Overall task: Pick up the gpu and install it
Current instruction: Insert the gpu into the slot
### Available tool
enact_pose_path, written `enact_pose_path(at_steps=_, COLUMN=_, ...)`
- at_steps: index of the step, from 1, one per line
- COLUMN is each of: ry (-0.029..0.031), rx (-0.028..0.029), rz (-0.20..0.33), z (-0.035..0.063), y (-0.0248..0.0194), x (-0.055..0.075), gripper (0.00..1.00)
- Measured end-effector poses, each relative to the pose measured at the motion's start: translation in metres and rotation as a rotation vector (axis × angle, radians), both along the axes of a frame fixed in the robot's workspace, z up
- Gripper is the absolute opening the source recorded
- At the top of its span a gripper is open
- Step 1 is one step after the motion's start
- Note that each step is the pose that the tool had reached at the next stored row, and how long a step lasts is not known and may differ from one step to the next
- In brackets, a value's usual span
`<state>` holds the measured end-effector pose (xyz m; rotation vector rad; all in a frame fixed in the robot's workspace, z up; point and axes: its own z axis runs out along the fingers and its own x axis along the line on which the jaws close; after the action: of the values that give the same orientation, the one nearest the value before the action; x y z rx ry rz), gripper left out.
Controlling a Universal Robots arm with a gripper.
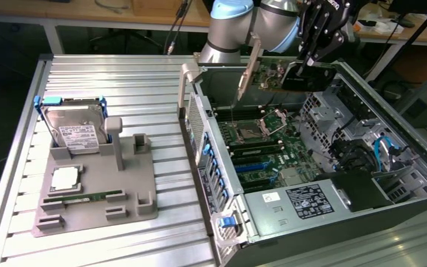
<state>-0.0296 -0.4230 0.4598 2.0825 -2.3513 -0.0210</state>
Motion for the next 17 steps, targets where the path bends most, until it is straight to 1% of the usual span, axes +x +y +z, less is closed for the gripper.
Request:
enact_pose_path(at_steps=7, ry=0.0000, rx=0.0000, rz=0.001, z=-0.0026, y=0.0000, x=0.000, gripper=0.27)
enact_pose_path(at_steps=9, ry=0.0000, rx=0.0000, rz=0.014, z=-0.0107, y=0.0000, x=0.000, gripper=0.27)
enact_pose_path(at_steps=17, ry=0.0000, rx=0.0000, rz=0.022, z=-0.0113, y=0.0000, x=0.000, gripper=0.27)
